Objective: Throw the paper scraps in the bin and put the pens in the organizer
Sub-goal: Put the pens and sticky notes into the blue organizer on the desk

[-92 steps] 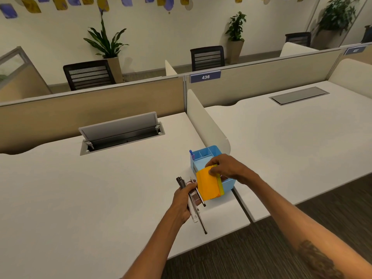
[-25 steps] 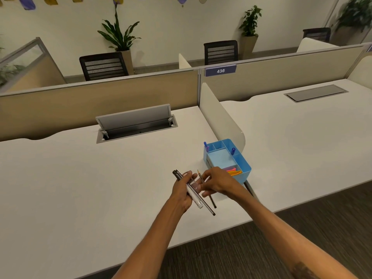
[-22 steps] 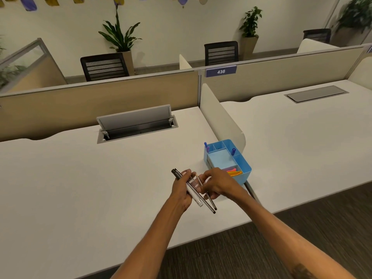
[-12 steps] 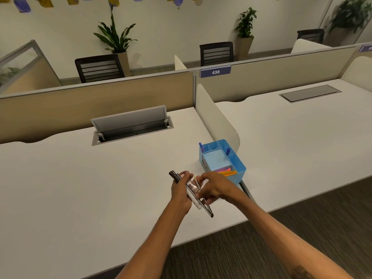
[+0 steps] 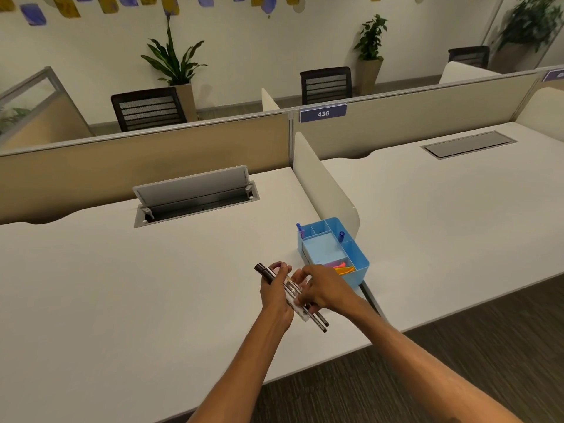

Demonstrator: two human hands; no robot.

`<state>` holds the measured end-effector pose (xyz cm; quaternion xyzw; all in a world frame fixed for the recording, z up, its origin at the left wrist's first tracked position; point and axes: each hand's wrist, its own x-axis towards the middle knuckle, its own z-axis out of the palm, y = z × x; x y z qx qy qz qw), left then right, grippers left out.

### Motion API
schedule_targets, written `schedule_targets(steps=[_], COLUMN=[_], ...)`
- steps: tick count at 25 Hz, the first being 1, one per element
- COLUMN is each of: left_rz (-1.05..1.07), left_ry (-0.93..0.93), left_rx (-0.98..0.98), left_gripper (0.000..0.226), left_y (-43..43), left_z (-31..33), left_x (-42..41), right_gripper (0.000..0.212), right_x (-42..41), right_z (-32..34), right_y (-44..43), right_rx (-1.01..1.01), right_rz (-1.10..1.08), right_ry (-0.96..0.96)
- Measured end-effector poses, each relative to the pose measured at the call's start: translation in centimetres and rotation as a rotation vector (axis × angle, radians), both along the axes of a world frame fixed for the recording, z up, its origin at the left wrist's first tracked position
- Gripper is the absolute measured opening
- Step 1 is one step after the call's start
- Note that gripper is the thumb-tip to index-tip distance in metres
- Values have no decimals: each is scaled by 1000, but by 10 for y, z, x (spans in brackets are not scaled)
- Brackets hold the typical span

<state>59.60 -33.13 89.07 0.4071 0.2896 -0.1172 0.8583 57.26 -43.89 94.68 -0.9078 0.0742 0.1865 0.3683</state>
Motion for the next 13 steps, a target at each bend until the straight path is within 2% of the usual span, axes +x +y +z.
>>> schedule_targets(steps=[4, 9, 11, 13], left_rz=[12, 64, 70, 67], left_ry=[33, 46, 46, 43], left_rx=[-76, -160, -179, -181], left_gripper=[9, 2, 4, 3], left_y=[2, 3, 4, 4], left_z=[-2, 1, 3, 4], left_x=[9, 24, 32, 36], right_gripper=[46, 21, 15, 13], right_x=[11, 28, 37, 51], right_z=[11, 28, 33, 34], right_y=[-14, -44, -60, -77], right_rx=[-32, -105, -49, 86], right_rz=[174, 306, 269, 102], right_ry=[116, 249, 264, 154])
